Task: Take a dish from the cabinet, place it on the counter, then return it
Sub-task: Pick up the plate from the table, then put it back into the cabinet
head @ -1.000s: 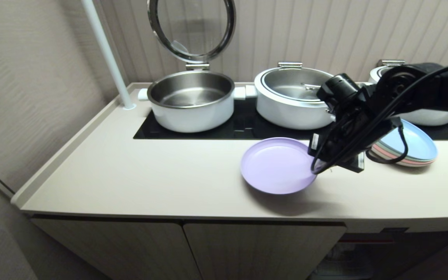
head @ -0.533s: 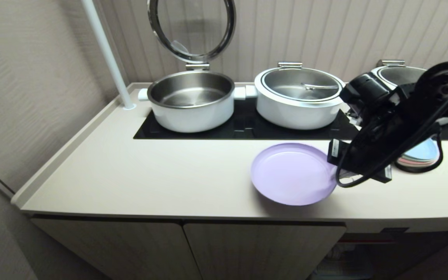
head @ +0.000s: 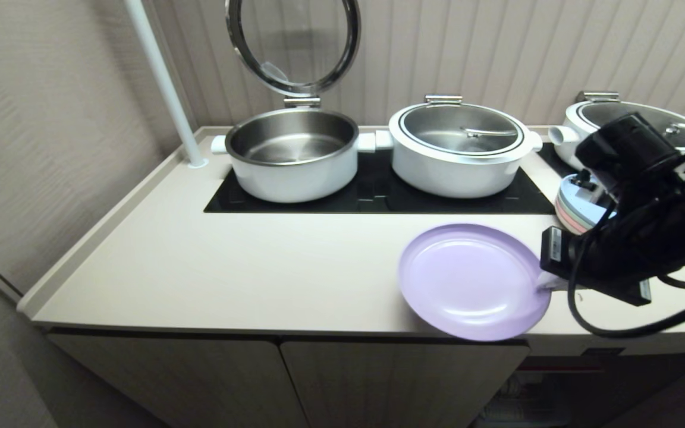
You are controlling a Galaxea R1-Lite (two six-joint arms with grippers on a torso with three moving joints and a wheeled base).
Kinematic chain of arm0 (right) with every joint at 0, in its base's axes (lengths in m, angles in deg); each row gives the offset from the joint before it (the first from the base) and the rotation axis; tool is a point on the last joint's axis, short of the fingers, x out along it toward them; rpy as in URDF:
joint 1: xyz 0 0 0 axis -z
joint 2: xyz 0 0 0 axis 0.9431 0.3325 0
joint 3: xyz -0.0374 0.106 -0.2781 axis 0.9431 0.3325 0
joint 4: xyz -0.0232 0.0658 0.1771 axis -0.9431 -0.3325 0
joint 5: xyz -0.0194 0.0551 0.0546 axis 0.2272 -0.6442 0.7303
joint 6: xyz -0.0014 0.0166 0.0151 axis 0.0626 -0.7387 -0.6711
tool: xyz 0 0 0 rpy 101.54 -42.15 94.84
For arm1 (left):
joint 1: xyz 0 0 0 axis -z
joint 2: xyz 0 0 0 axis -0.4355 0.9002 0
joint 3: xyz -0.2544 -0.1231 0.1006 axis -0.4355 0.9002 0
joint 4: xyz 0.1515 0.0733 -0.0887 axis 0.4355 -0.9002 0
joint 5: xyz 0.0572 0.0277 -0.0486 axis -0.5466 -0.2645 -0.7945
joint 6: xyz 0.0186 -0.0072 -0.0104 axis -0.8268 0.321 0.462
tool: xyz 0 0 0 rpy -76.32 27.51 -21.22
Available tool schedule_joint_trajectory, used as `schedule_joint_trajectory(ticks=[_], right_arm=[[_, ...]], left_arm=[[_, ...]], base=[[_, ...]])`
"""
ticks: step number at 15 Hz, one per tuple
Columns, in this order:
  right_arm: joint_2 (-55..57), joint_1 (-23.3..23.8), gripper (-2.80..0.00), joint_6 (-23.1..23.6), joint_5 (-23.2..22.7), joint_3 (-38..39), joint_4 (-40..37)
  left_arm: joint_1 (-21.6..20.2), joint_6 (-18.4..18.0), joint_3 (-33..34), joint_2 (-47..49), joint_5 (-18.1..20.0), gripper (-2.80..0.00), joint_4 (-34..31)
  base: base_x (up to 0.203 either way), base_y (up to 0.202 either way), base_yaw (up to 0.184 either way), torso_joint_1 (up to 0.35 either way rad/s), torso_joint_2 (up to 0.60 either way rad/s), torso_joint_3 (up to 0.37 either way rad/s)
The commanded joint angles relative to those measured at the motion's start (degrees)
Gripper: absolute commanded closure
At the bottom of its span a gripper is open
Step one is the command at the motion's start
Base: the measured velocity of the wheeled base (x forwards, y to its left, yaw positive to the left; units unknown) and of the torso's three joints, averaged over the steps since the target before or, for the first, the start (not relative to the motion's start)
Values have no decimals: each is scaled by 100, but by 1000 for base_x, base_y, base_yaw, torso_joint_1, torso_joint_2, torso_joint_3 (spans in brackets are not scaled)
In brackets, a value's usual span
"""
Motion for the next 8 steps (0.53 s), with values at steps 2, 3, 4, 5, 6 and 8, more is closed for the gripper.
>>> schedule_joint_trajectory(ticks=[2,3,4,5,6,8], right_arm=[[-585,-1,0,-23,2,468,-23],[-735,-1,0,-23,2,630,-17],[-866,-1,0,-14,-3,783,-15],[-1009,-1,0,64,-8,964,-12],[-1181,-1,0,186,-13,1178,1],[-1467,-2,0,397,-22,1561,88]], left_arm=[[0,2,0,-2,-2,0,0],[0,2,0,-2,-2,0,0],[0,2,0,-2,-2,0,0],[0,2,0,-2,-2,0,0],[0,2,0,-2,-2,0,0],[0,2,0,-2,-2,0,0]], base=[[0,0,0,0,0,0],[0,0,0,0,0,0],[0,0,0,0,0,0],[0,0,0,0,0,0],[0,0,0,0,0,0],[0,0,0,0,0,0]])
